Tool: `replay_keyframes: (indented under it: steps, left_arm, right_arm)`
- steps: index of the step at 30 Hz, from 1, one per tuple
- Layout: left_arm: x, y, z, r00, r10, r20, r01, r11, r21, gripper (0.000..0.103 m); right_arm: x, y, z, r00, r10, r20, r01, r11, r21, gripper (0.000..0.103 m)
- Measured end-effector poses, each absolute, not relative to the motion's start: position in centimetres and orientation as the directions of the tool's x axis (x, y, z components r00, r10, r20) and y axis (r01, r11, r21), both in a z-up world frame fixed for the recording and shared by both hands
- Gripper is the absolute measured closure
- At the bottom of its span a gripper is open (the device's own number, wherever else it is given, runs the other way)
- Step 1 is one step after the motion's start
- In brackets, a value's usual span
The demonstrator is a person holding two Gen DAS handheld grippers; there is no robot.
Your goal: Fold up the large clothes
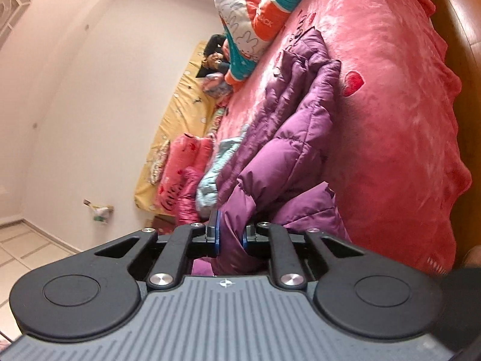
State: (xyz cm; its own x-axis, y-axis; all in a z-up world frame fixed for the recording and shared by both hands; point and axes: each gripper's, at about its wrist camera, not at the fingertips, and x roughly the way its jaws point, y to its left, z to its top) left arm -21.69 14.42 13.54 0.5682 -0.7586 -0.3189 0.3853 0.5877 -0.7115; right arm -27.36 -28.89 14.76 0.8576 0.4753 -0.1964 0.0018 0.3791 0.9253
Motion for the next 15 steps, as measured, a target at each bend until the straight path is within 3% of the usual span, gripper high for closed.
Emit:
replay_keyframes:
  steps: [7,15]
  left_arm:
    - [-21.9,15.5,14.8,0.578,-0.756,-0.305,0.322,0.556,-0.767,0.088]
    - [-15.1,15.4,18.4,0.629,-0.736,-0.249,0.277,0.512,-0.813,0.085]
  right_arm:
    - [-29.4,-28.4,16.9,0.870,0.472,-0.143,-0.019,0.322,0.947,0.086]
    - [-24.3,-29.5,17.9,0.901,0.429,-0.067,-0.026,0.208,0.978,0.087]
